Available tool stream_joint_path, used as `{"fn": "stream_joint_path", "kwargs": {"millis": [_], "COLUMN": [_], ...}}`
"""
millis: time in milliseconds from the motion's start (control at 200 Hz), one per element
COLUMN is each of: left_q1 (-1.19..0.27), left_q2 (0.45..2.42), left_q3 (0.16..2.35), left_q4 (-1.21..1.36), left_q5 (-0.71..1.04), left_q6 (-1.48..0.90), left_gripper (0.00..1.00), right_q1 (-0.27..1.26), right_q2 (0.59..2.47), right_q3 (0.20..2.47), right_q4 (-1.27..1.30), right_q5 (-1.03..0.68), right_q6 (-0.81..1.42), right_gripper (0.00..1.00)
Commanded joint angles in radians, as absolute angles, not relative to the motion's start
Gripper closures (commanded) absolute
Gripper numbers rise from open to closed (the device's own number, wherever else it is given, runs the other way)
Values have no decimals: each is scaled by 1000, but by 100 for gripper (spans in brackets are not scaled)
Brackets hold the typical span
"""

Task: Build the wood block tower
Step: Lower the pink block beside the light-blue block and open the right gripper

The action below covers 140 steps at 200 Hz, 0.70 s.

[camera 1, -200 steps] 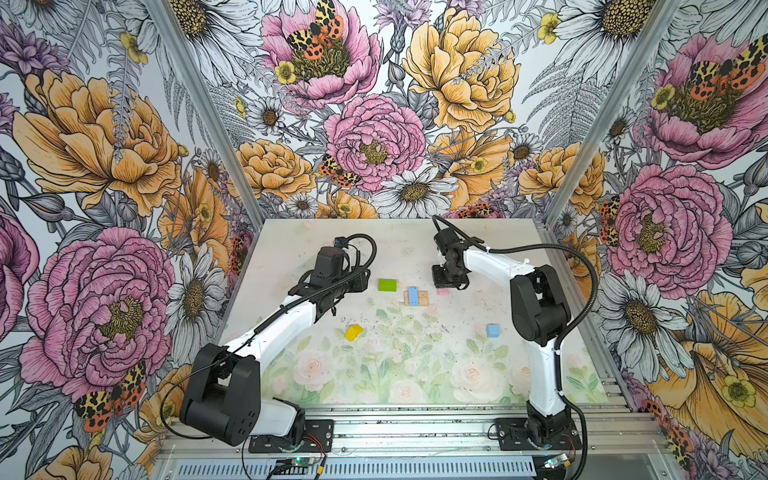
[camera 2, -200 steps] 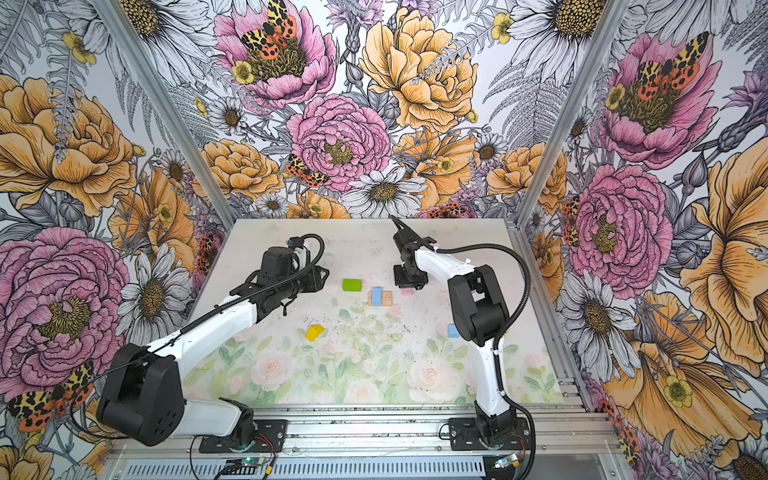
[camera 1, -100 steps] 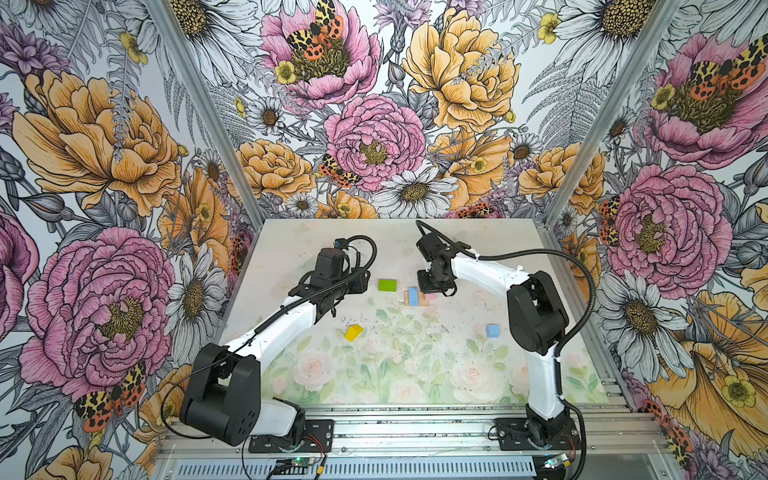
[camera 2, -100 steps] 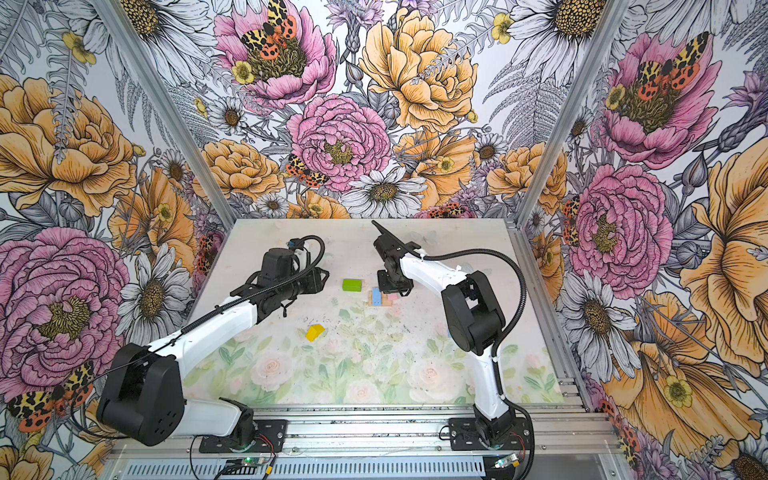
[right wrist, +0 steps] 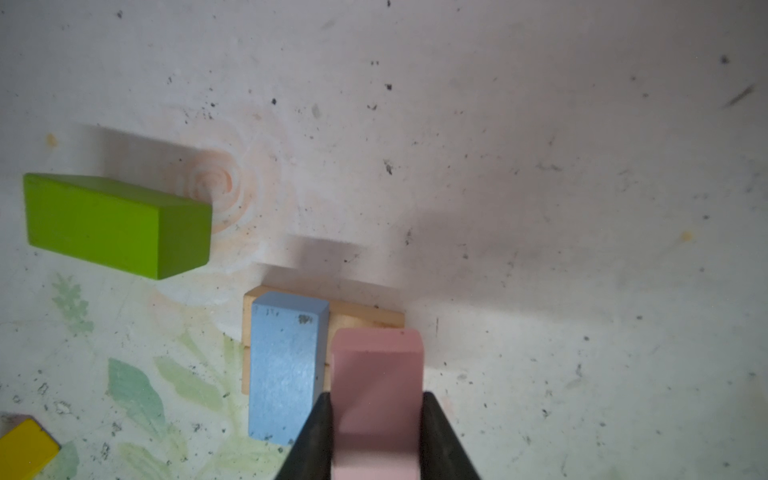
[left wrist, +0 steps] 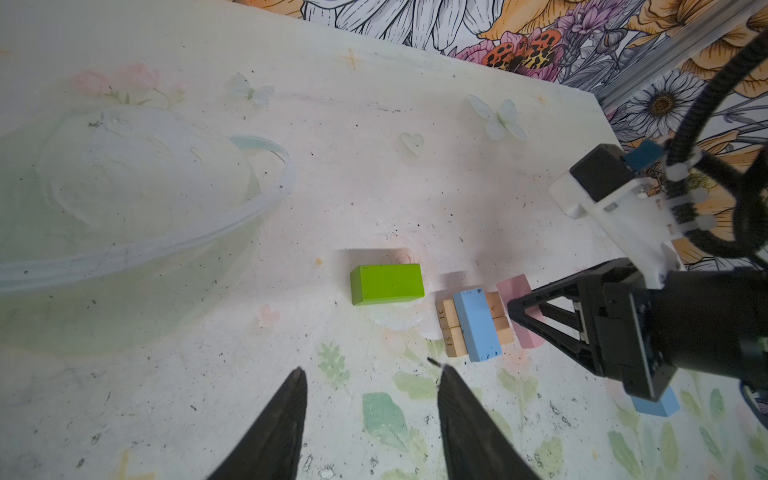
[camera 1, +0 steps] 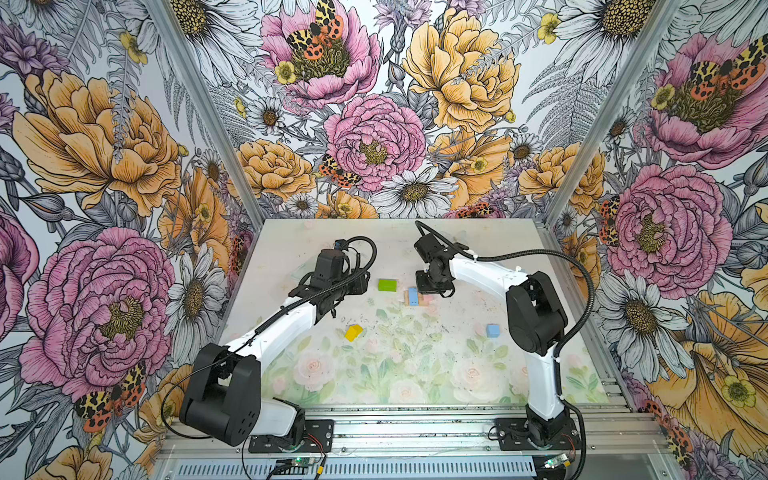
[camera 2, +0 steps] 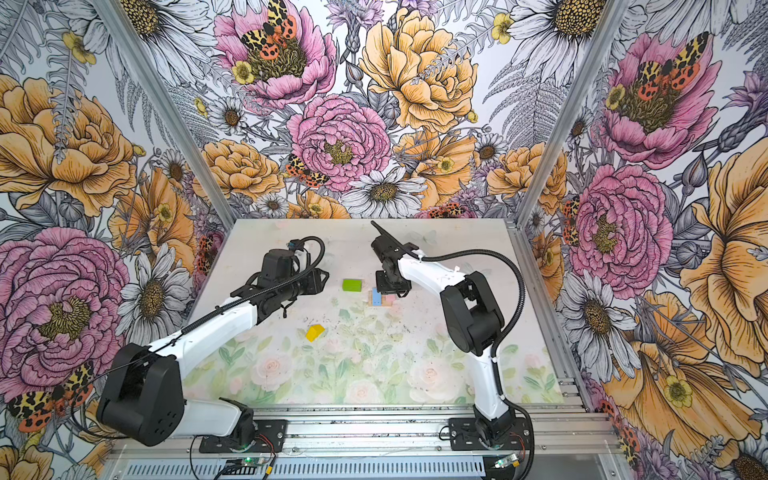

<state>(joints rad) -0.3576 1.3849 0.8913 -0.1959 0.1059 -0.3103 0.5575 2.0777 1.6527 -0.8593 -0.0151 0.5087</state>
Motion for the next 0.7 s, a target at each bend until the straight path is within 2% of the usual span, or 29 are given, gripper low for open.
{"fn": "stream_joint_path", "kwargs": {"millis": [0,235,450,696], "left_q1": [-351,-350,-350,-350], "left_q2": [1358,1350,1350,1349], "left_q3": [880,876,874,873], "left_q4": [-178,-178,-177,-176], "left_q5": [117,114,114,117], "left_q6": [-293,-293,-293,-293], "left_gripper": [48,48,47,47], "right_q1": [570,574,577,578], "right_q2": [2091,2098,2103,2106], "right_q3": [1686,1687,1689,1695], "right_q4": [-854,-851,-851,-851], "right_q5": [8,1,0,-4], "right_q6": [529,540,544,547], "right_gripper": [90,88,80,77]}}
